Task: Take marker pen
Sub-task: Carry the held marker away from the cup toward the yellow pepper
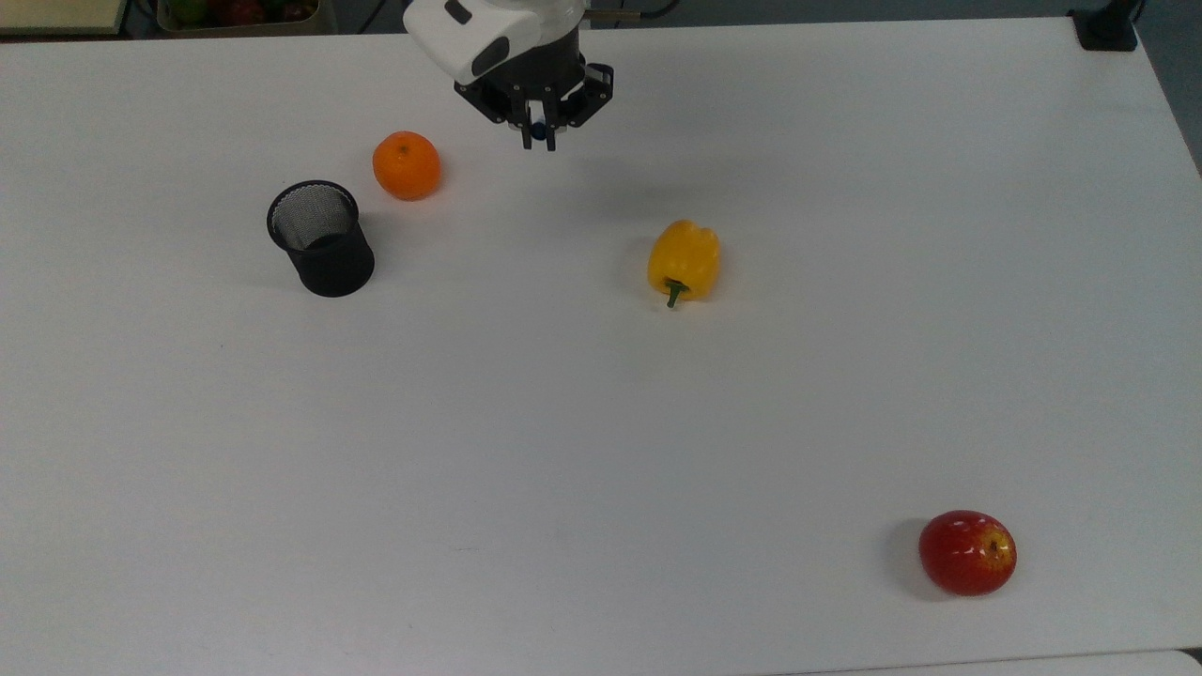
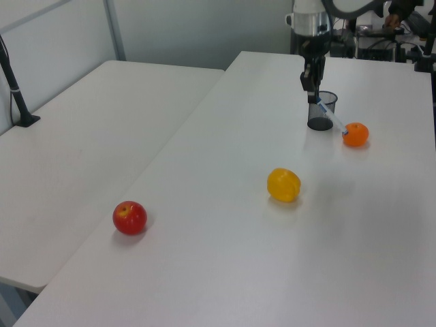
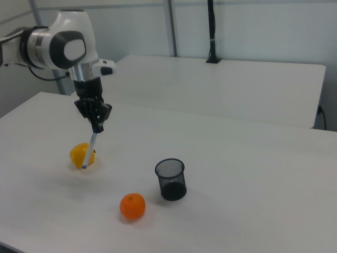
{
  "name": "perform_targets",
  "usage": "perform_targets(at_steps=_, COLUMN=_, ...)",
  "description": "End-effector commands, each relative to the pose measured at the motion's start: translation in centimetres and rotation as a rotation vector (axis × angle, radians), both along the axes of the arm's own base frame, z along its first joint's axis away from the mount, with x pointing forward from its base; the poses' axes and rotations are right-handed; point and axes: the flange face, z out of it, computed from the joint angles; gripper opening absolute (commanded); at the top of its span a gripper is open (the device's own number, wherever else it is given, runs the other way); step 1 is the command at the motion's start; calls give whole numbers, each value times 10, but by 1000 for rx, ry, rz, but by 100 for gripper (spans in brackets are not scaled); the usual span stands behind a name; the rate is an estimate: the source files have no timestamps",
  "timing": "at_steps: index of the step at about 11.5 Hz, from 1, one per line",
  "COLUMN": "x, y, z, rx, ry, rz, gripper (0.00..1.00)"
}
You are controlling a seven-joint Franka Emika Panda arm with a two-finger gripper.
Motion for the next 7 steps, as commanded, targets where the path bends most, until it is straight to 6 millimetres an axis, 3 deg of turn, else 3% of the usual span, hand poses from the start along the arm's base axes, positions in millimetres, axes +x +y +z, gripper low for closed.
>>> perform_targets(at_steps=1, x=2, y=4, z=-56, rx=8, ry=-36, rz=-13, gripper=9)
perform_targets(at_steps=3, x=13, y=9, z=-91, rx=0, ry=-25, rz=-7, gripper=9)
perform_targets(at_steps=4, x=17, y=9, z=-100, rx=1, ry=-35, rz=-7, gripper=9)
perform_targets(at_steps=7, x=19, y=10, z=-104, rx=-1, ry=-34, rz=-5, gripper=12)
